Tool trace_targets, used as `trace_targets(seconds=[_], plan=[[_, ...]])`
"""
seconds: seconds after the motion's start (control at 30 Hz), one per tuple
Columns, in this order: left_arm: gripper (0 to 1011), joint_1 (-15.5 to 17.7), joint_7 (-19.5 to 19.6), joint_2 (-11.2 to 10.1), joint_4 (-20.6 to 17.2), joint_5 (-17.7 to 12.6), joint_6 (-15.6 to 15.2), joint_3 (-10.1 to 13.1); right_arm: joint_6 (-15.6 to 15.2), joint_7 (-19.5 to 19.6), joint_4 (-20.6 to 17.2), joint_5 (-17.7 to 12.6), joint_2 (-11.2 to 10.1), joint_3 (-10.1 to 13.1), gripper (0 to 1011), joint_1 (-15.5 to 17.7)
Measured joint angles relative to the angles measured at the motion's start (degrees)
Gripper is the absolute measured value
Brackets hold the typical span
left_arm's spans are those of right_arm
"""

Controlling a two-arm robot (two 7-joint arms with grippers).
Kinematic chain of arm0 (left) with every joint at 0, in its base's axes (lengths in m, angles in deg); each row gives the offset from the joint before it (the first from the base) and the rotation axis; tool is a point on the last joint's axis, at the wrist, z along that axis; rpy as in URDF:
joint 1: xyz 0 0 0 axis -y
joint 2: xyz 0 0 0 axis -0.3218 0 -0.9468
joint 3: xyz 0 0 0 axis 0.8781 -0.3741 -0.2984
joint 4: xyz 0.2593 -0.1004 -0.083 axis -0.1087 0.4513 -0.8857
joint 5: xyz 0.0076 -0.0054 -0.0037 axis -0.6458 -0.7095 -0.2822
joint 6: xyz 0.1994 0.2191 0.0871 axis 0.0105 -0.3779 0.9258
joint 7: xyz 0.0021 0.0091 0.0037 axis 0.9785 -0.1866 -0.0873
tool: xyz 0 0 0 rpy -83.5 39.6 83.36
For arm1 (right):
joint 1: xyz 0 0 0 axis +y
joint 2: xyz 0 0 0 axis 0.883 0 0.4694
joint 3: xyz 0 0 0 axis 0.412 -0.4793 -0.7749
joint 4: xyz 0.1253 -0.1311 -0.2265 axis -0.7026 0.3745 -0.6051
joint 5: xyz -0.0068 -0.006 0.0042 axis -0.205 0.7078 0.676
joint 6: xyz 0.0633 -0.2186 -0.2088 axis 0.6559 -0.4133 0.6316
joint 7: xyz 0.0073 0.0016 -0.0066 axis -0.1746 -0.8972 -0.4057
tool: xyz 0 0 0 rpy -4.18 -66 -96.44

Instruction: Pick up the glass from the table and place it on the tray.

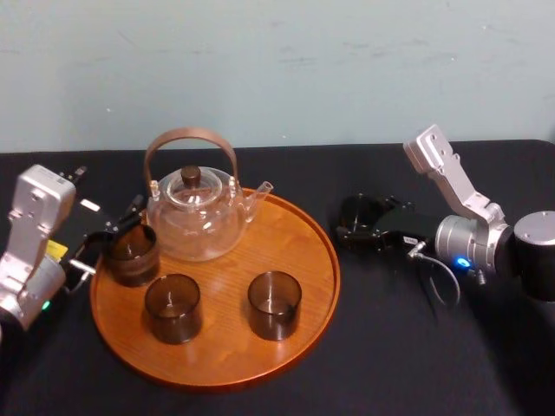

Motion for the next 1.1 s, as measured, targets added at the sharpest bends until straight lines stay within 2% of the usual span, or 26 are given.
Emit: trace_targets(seconds=[0.27,0.77,1.1], plan=[[1001,0.0,0.0,0.0,0.0,0.0,0.0,0.0,0.0,0.0,0.0,-0.2,0.0,0.0,903,0.0],[1001,0.0,0.0,0.0,0.0,0.0,0.0,0.0,-0.1,-0.1,-0.1,-0.4,-0.1,0.1,903,0.1],[1001,0.0,0.0,0.0,0.0,0.0,0.0,0.0,-1.3,-1.0,-6.5,-1.9,-2.9,2.3,903,2.2]])
